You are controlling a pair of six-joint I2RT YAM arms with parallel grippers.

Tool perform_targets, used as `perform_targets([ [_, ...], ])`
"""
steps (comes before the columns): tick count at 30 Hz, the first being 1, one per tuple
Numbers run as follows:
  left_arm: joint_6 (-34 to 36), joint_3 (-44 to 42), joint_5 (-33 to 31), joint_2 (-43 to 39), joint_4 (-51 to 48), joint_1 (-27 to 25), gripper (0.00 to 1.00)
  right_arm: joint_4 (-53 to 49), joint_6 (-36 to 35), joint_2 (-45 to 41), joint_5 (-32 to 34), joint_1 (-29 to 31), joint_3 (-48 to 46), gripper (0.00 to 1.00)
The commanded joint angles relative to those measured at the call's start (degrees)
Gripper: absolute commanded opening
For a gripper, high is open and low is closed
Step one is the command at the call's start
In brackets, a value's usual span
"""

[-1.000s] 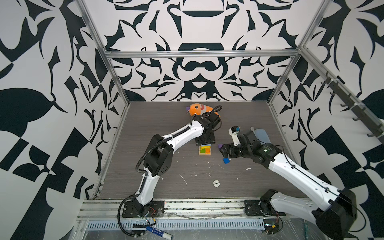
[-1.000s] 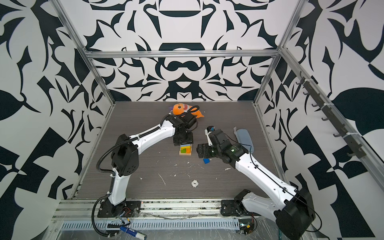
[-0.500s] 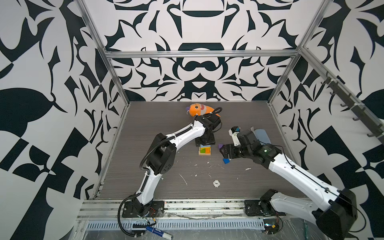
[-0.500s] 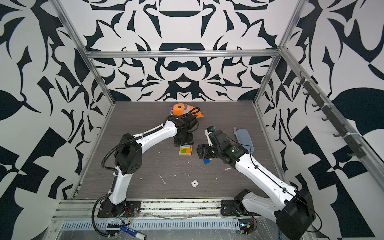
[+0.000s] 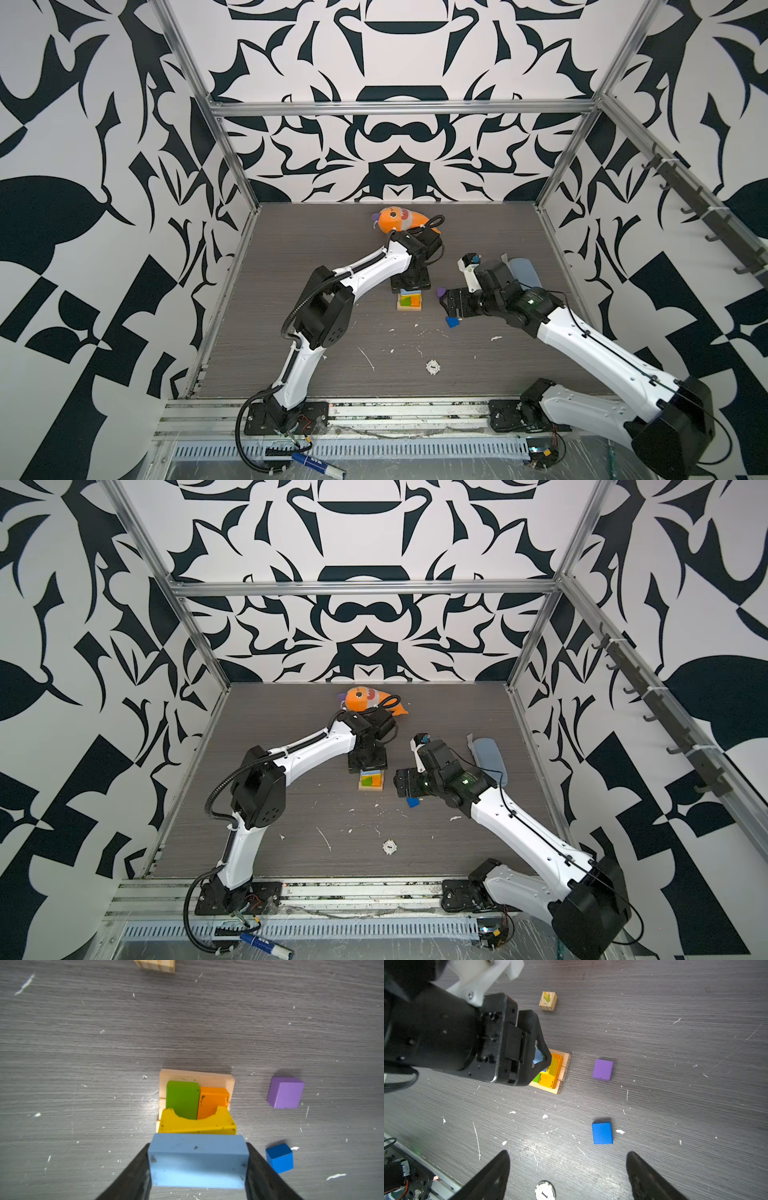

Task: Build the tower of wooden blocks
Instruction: 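Lower the light-blue bar onto the yellow block with the left gripper, then open the left gripper and raise it off the light-blue bar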

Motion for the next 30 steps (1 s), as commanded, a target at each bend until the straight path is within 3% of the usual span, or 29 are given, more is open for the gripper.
perform_targets([
  [1, -0.65, 1.43, -0.33, 1.06, -3.0, -0.15, 0.68, 1.18, -0.81, -0.69, -0.12, -0.33, -0.29, 0.92],
  [25, -0.36, 1.67, 0.19, -0.23, -3.1, -0.15, 0.84, 1.2, -0.5, -0.17, -0.56, -0.38, -0.13, 0.91],
  [30, 0.62, 1.7, -2.04, -1.95, -3.7, -0.15, 0.98, 0.87, -0.24, -0.25, -0.56, -0.54, 0.23, 0.91],
])
